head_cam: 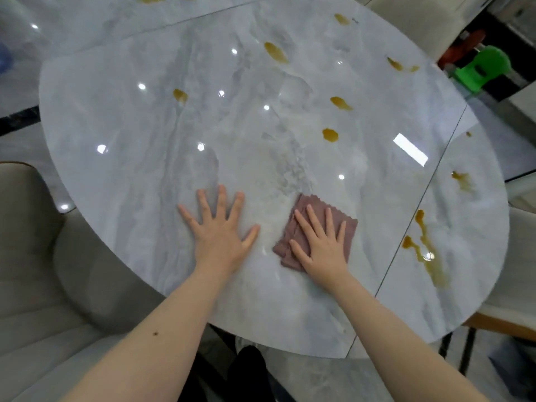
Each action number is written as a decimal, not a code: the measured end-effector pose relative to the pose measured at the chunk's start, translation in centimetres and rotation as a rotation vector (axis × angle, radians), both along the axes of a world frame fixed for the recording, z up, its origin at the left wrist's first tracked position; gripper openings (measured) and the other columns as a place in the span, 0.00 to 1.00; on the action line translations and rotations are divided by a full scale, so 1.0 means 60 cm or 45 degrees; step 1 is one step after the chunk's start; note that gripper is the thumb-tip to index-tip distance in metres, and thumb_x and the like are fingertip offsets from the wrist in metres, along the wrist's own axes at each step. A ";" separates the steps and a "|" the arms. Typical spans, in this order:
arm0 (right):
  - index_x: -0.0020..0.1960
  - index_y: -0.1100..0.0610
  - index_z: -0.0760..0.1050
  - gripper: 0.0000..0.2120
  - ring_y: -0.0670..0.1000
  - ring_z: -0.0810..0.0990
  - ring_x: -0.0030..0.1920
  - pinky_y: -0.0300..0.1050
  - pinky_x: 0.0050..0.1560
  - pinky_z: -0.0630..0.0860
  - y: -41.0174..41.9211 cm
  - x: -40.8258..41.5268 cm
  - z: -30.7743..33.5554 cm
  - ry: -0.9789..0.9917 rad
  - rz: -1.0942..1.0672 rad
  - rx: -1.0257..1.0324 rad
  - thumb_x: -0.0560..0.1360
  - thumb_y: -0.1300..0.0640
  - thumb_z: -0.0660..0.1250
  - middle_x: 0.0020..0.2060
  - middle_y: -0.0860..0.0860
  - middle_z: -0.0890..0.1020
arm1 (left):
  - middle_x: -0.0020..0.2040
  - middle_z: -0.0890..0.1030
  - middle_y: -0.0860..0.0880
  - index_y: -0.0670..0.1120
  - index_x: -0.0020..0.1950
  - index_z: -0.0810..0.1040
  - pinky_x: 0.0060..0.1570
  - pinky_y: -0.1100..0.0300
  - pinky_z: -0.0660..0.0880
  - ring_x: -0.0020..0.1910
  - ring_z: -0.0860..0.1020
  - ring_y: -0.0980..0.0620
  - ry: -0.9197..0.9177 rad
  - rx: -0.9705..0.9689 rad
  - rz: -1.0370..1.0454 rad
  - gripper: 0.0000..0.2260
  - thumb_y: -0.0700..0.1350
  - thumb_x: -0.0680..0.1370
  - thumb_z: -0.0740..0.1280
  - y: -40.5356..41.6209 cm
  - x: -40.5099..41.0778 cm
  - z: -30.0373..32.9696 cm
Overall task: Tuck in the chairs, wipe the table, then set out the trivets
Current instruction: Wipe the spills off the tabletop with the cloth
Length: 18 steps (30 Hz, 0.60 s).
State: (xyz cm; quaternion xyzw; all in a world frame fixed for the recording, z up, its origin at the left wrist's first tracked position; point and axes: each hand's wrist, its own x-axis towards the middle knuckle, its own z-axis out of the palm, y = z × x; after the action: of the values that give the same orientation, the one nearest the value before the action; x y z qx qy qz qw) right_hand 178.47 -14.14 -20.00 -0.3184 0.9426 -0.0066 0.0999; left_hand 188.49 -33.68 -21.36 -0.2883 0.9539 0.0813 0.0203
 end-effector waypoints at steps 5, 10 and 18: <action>0.76 0.38 0.45 0.32 0.57 0.40 0.77 0.66 0.71 0.34 -0.084 -0.028 -0.004 -0.007 -0.082 -0.046 0.73 0.34 0.43 0.77 0.41 0.47 | 0.78 0.48 0.47 0.57 0.77 0.48 0.65 0.27 0.38 0.75 0.42 0.36 0.009 0.003 0.000 0.36 0.70 0.72 0.40 0.000 0.000 0.000; 0.76 0.37 0.44 0.31 0.55 0.37 0.77 0.65 0.73 0.36 0.009 0.036 -0.001 -0.010 0.312 -0.025 0.76 0.34 0.49 0.77 0.39 0.45 | 0.78 0.51 0.47 0.56 0.77 0.52 0.65 0.27 0.41 0.75 0.45 0.35 0.039 0.025 -0.010 0.35 0.69 0.72 0.43 -0.001 0.002 -0.001; 0.76 0.38 0.45 0.30 0.55 0.39 0.77 0.65 0.72 0.35 -0.038 -0.072 -0.003 -0.009 -0.095 -0.046 0.77 0.35 0.48 0.77 0.41 0.46 | 0.78 0.49 0.47 0.57 0.77 0.49 0.65 0.27 0.39 0.75 0.44 0.36 0.013 0.002 0.004 0.34 0.69 0.73 0.40 0.000 0.000 -0.003</action>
State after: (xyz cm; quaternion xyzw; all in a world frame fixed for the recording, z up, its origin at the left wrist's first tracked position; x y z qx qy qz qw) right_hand 174.14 -16.45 -20.20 -0.2847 0.9532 -0.0284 0.0972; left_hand 188.47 -33.68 -21.53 -0.2893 0.9535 0.0835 0.0156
